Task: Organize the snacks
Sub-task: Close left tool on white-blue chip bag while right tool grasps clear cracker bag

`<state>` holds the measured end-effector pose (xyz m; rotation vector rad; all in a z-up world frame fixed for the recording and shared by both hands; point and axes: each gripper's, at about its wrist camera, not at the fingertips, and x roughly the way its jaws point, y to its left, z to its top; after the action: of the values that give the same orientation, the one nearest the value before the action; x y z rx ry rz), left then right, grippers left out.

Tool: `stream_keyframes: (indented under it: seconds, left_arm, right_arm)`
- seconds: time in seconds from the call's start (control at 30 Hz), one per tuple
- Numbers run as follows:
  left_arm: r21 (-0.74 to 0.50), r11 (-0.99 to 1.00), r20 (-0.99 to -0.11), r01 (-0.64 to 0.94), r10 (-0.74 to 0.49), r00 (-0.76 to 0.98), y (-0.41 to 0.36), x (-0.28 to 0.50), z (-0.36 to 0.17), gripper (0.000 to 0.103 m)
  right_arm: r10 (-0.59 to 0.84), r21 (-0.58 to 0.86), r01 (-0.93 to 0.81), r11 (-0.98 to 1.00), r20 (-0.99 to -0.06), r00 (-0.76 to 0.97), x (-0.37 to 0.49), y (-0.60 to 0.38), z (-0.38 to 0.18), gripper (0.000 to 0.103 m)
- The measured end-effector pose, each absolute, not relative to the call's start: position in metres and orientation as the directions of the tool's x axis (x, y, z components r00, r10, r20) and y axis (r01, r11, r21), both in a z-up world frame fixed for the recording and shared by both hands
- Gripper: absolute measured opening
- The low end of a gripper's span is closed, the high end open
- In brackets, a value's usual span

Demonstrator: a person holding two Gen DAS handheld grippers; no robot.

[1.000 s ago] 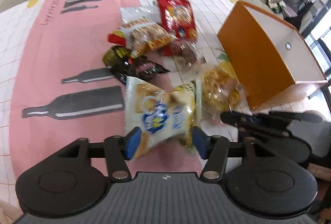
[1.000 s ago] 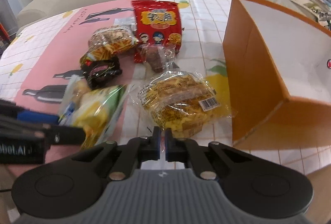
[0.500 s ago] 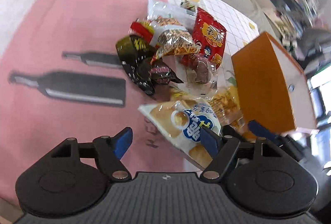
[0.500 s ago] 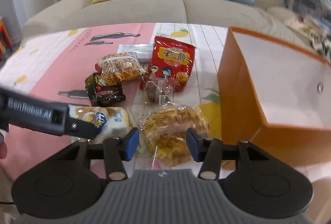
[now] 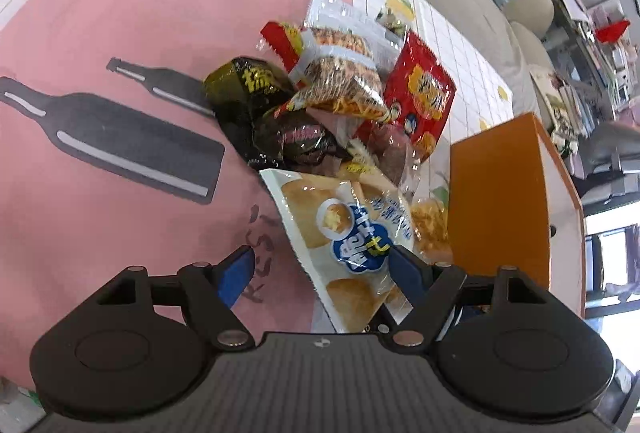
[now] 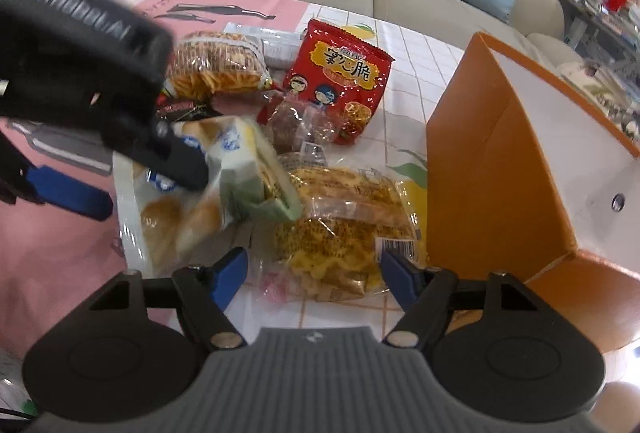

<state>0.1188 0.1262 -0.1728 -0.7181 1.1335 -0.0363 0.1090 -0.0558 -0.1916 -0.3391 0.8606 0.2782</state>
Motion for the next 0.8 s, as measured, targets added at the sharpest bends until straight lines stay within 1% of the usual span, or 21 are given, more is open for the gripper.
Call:
stream_keyframes:
  seconds: [0.1, 0.13, 0.2, 0.27, 0.4, 0.43, 0.5, 0.53, 0.57, 0.6, 0.67, 0.73, 0.8]
  left_arm:
    - [-0.541, 0.775, -0.804, -0.325, -0.365, 0.470, 0.127, 0.119, -0.169, 0.089]
    - [-0.543, 0.776, -0.802, -0.322, -0.366, 0.471, 0.126, 0.121, -0.169, 0.091]
    - [-0.541, 0.780, -0.805, -0.314, -0.372, 0.463, 0.123, 0.126, -0.171, 0.092]
    - [-0.540, 0.780, -0.808, -0.315, -0.376, 0.453, 0.119, 0.130, -0.175, 0.095]
    - [-0.543, 0.788, -0.803, -0.291, -0.385, 0.456, 0.114, 0.135, -0.180, 0.095]
    - [-0.548, 0.785, -0.800, -0.287, -0.391, 0.456, 0.113, 0.135, -0.182, 0.094]
    - [-0.565, 0.776, -0.788, -0.281, -0.406, 0.463, 0.113, 0.134, -0.184, 0.089]
    - [-0.575, 0.772, -0.780, -0.272, -0.416, 0.468, 0.113, 0.134, -0.184, 0.083]
    - [-0.581, 0.769, -0.774, -0.264, -0.422, 0.472, 0.114, 0.133, -0.183, 0.073]
    - [-0.589, 0.767, -0.766, -0.254, -0.430, 0.478, 0.114, 0.133, -0.182, 0.071]
    - [-0.578, 0.778, -0.770, -0.245, -0.421, 0.480, 0.114, 0.132, -0.178, 0.062]
    - [-0.560, 0.795, -0.776, -0.234, -0.405, 0.483, 0.112, 0.130, -0.173, 0.058]
    - [-0.545, 0.807, -0.780, -0.229, -0.386, 0.493, 0.112, 0.127, -0.168, 0.055]
  right_arm:
    - [0.102, -0.213, -0.377, 0.901, -0.742, 0.663, 0.105, -0.053, -0.186, 0.073]
    - [0.098, -0.234, -0.385, 0.893, -0.734, 0.672, 0.107, -0.051, -0.187, 0.074]
    - [0.093, -0.249, -0.395, 0.884, -0.736, 0.671, 0.110, -0.048, -0.191, 0.074]
    - [0.105, -0.222, -0.397, 0.890, -0.750, 0.653, 0.114, -0.051, -0.193, 0.074]
    - [0.108, -0.224, -0.406, 0.886, -0.751, 0.651, 0.112, -0.051, -0.196, 0.073]
    - [0.104, -0.232, -0.407, 0.883, -0.750, 0.653, 0.111, -0.051, -0.197, 0.072]
    - [0.094, -0.247, -0.406, 0.880, -0.747, 0.658, 0.108, -0.050, -0.197, 0.068]
    - [0.091, -0.252, -0.405, 0.879, -0.745, 0.661, 0.108, -0.051, -0.197, 0.066]
    - [0.089, -0.254, -0.404, 0.879, -0.744, 0.662, 0.107, -0.051, -0.196, 0.065]
    - [0.087, -0.257, -0.403, 0.878, -0.743, 0.664, 0.106, -0.050, -0.195, 0.063]
    - [0.088, -0.257, -0.403, 0.878, -0.741, 0.665, 0.105, -0.051, -0.194, 0.060]
    - [0.089, -0.262, -0.406, 0.875, -0.738, 0.669, 0.103, -0.050, -0.193, 0.054]
    - [0.090, -0.271, -0.414, 0.869, -0.736, 0.671, 0.101, -0.049, -0.192, 0.051]
